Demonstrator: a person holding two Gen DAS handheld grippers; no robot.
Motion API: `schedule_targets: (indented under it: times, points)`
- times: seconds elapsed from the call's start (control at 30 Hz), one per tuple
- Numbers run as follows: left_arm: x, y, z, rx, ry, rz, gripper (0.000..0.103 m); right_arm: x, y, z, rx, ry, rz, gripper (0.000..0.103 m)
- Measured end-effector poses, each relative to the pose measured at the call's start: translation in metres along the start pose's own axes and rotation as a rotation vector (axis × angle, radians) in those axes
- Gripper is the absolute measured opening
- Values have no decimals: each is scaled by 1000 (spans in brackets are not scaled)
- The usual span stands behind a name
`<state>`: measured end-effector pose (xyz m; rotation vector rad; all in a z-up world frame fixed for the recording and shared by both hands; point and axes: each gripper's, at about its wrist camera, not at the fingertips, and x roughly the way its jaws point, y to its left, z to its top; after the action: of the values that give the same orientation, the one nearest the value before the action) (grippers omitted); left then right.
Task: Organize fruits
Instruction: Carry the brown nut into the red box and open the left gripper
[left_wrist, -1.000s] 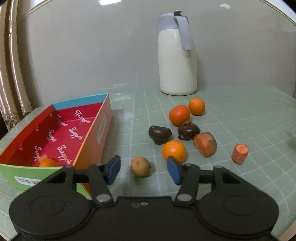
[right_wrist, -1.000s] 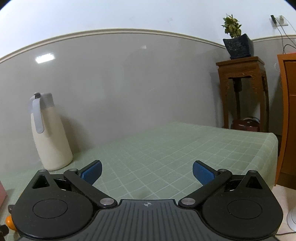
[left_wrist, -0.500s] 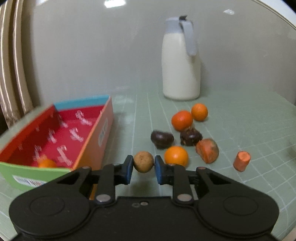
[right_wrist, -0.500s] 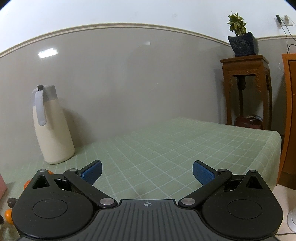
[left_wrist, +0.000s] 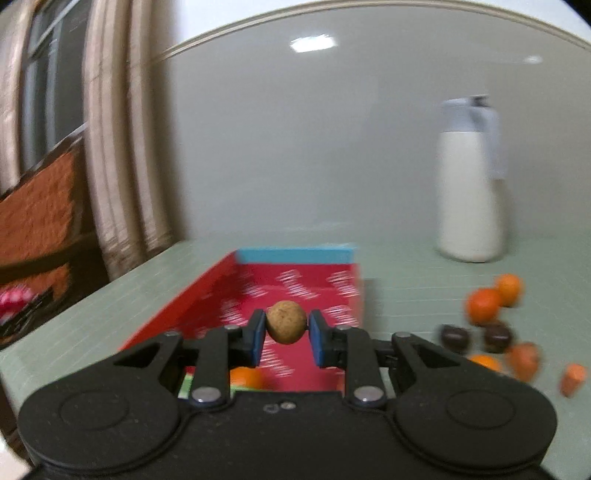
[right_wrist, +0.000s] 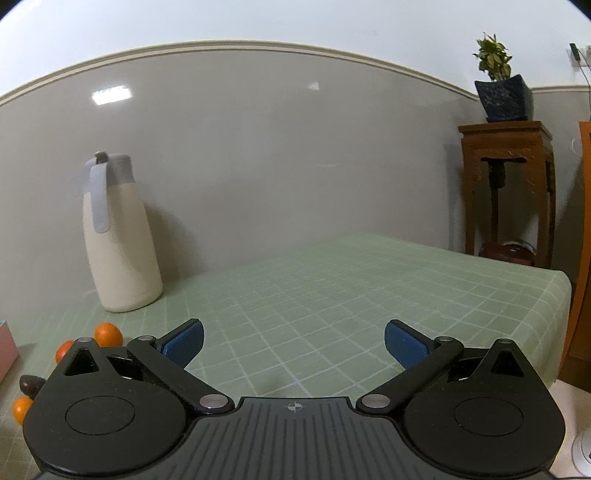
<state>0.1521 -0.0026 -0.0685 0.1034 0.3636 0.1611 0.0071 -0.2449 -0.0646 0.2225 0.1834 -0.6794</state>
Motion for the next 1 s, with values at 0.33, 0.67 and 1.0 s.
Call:
schedule_targets:
  times: [0.33, 0.67, 1.0]
  points:
    - [34, 53, 5, -108, 155, 173, 28, 4, 13, -6, -32, 47, 95, 103]
    - [6, 51, 7, -132, 62, 116, 94, 13, 22, -9, -18, 114, 215, 103]
    - [-18, 95, -2, -159, 111, 120, 97, 18, 65, -17, -122, 186, 354, 103]
